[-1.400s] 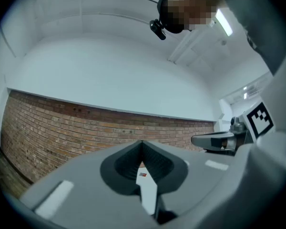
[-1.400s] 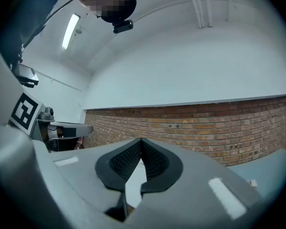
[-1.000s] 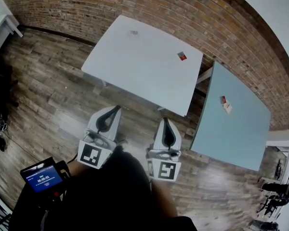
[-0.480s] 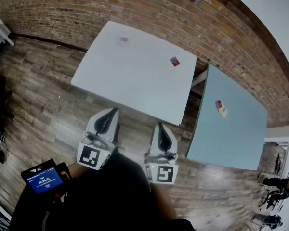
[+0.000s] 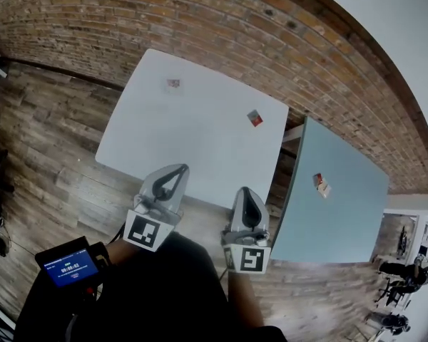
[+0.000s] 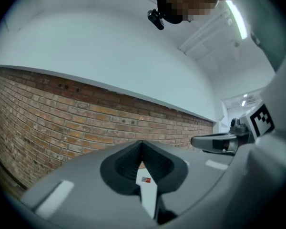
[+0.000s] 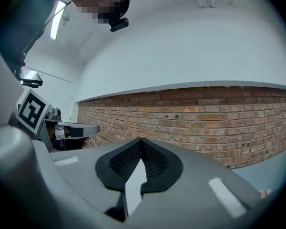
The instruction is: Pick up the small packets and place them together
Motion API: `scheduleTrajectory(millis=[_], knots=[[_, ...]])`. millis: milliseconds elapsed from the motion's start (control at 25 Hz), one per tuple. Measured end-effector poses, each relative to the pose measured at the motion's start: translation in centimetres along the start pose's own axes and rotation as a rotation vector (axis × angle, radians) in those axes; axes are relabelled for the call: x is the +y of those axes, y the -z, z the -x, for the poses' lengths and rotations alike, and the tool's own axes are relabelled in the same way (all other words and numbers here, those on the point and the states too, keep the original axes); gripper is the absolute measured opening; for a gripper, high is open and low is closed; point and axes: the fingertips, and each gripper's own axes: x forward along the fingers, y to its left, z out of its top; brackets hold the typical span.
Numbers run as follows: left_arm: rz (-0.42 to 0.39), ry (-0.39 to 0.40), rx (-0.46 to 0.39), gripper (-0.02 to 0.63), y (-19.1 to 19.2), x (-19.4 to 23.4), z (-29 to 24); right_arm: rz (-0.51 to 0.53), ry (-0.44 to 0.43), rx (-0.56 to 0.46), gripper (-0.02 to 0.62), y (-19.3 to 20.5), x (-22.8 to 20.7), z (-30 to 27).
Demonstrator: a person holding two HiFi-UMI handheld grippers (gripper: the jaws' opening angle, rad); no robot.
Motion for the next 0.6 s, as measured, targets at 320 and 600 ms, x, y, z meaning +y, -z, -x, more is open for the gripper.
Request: scheduleTrajectory(millis=[320,600], knots=[[0.023,0.033,-0.013,0.002,-0.7,6.3,-6.2,0.045,0.026,0.047,0.003,-0.8,-0.5,-7.8],[0.054,0.055,0.001,0.002,-0.6,6.1,-9.5,0.086,0.014,0.106,0.003,0.6,-4.3,-10.5]])
